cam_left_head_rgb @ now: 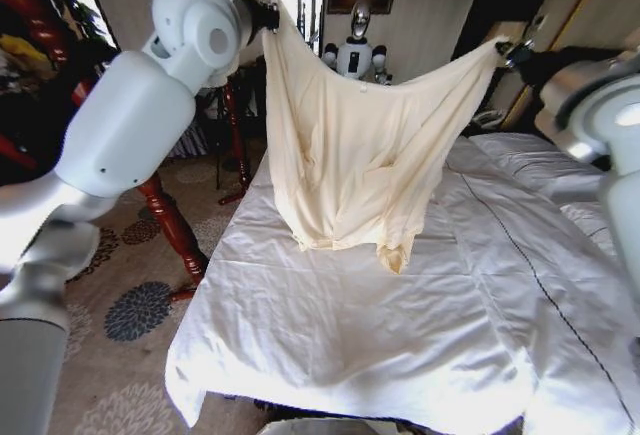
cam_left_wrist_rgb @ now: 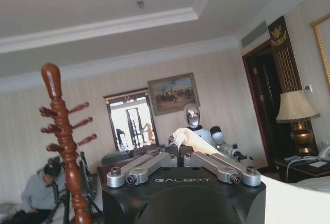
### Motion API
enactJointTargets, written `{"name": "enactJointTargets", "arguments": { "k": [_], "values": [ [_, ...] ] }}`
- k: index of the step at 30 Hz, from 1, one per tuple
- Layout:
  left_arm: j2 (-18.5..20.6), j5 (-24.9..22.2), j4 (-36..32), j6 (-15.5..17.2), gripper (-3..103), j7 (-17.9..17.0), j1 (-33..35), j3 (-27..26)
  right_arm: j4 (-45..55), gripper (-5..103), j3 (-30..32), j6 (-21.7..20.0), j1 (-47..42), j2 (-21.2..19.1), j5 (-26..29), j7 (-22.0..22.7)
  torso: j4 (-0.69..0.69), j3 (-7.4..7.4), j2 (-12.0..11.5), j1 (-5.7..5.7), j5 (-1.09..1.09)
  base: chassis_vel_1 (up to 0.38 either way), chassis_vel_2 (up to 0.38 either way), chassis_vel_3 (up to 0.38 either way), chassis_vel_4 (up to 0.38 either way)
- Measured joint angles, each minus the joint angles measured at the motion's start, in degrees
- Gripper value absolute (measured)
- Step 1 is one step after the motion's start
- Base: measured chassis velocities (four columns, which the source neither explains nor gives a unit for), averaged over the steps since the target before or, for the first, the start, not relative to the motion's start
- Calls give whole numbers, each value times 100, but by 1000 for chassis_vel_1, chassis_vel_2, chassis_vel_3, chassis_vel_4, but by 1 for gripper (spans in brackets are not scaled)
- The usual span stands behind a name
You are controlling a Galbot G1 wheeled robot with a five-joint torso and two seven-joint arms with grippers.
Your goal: Pick up the clothes from the bed and hang them on the clothes hanger.
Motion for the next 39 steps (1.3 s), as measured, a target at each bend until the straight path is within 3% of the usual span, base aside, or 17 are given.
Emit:
{"name": "enactJointTargets", "arguments": {
  "k": [6,10,17,19,22,23,25,29,32,34,38,39],
  "values": [
    [908,-352,-958,106,0,-269,-284,-197,881,0,785,-87,-600,-671,668,169,-1,-2,1,-3,0,0,0,0,0],
    [1262,-381,-1227,106,0,-282,-380,-236,1098,0,892,-114,-440,-808,971,328,1,0,1,-1,0,0,0,0,0],
    [1552,-253,-1599,99,0,-286,-90,-257,1388,0,1092,-383,-355,-875,1215,601,2,0,1,1,5,0,0,0,0],
    [1595,-32,-1732,99,0,-325,471,-251,1584,0,1482,-442,-861,-886,1032,616,-1,0,1,-1,-1,0,0,0,0],
    [1489,307,-1845,100,0,-432,1369,-241,1787,0,1718,-454,-1942,-652,548,613,-2,1,1,0,-3,0,0,0,0],
    [1489,307,-1845,100,0,-432,1369,-241,1787,0,1718,-454,-1942,-652,548,613,-2,1,1,0,-3,0,0,0,0],
    [1237,604,-1834,100,0,-546,1974,-148,1828,0,1492,-417,-2533,-272,210,644,1,3,0,3,5,0,0,0,0],
    [833,1057,-1626,99,0,-602,2450,15,1769,0,1211,-396,-2885,119,-86,662,-1,3,-1,4,4,0,0,0,0],
    [231,1485,-1242,97,0,-675,2852,280,1321,0,799,-384,-3312,534,-1056,277,-2,2,-1,2,1,0,0,0,0],
    [169,1544,-1189,96,0,-675,2893,301,1254,0,743,-376,-3328,585,-1157,235,-3,2,-1,2,2,0,0,0,0],
    [-415,2267,-514,92,0,-588,3512,358,305,0,-8,-135,-3293,1211,-2364,-247,-1,2,-2,3,3,0,0,0,0],
    [-415,2267,-514,92,0,-588,3512,358,305,0,-8,-135,-3293,1211,-2364,-247,-1,2,-2,3,3,0,0,0,0]
  ]
}}
